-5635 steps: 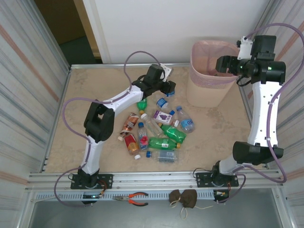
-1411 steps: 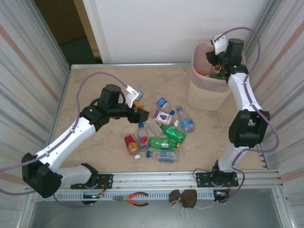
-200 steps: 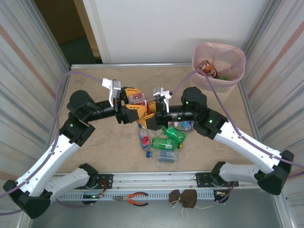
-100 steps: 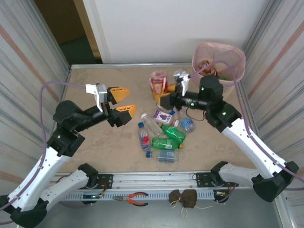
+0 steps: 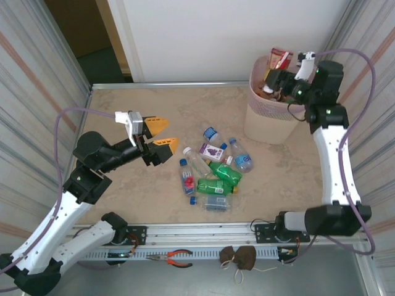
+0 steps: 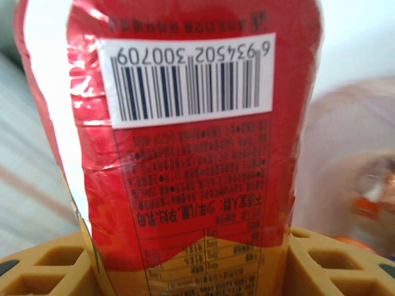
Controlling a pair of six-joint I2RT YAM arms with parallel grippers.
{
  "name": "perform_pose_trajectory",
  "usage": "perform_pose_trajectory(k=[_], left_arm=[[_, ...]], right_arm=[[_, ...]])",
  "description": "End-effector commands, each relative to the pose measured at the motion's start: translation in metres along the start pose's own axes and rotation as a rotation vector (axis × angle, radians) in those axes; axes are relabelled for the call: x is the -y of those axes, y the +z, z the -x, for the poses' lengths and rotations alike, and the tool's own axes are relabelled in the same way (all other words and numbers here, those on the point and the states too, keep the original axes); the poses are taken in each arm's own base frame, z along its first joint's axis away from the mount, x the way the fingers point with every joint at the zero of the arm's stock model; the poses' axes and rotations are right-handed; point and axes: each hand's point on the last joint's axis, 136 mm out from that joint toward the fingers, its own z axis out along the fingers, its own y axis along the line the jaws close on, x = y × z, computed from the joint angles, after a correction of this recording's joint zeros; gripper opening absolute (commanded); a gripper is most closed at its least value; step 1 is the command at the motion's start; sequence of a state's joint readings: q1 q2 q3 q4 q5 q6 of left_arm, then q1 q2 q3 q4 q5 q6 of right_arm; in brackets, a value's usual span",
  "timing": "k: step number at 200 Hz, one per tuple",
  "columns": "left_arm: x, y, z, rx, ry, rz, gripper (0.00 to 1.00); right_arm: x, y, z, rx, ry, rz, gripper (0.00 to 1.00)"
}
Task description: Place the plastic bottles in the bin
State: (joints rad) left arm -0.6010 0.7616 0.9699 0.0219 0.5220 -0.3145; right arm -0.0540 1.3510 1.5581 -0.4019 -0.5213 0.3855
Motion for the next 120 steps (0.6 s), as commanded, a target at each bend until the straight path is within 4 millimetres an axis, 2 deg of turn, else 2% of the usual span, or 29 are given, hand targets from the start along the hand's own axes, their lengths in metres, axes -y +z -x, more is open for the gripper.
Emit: perform_pose_trajectory(k=[1,31,53,55,65,120], left_arm=[[-0.002,-0.002,0.001,0.016,-0.006,0.011,0.83],[-0.005,-0.001,-0.003,0.009,-0.018,0.018,0.83],[-0.008,0.001,-0.007,-0.001,-0.030,0.025,0.83],[-0.009,0.001,-0.008,-0.002,-0.031,0.027,0.83],[-0.011,0.002,-0.010,-0.005,-0.037,0.031,0.82],[-0.018,0.009,-0.023,-0.036,-0.072,0.036,0.82]], right_arm=[[0.035,0.013,0.002,-0.060,0.110,-0.081,0.51],[0.073,0.037,-0.002,-0.139,0.170,-0.156,0.51],[0.096,0.056,-0.020,-0.224,0.222,-0.198,0.51],[0.093,0.056,-0.013,-0.215,0.214,-0.189,0.51],[0.095,0.063,-0.017,-0.236,0.235,-0.180,0.51],[0.105,0.108,-0.067,-0.413,0.350,-0.137,0.50]])
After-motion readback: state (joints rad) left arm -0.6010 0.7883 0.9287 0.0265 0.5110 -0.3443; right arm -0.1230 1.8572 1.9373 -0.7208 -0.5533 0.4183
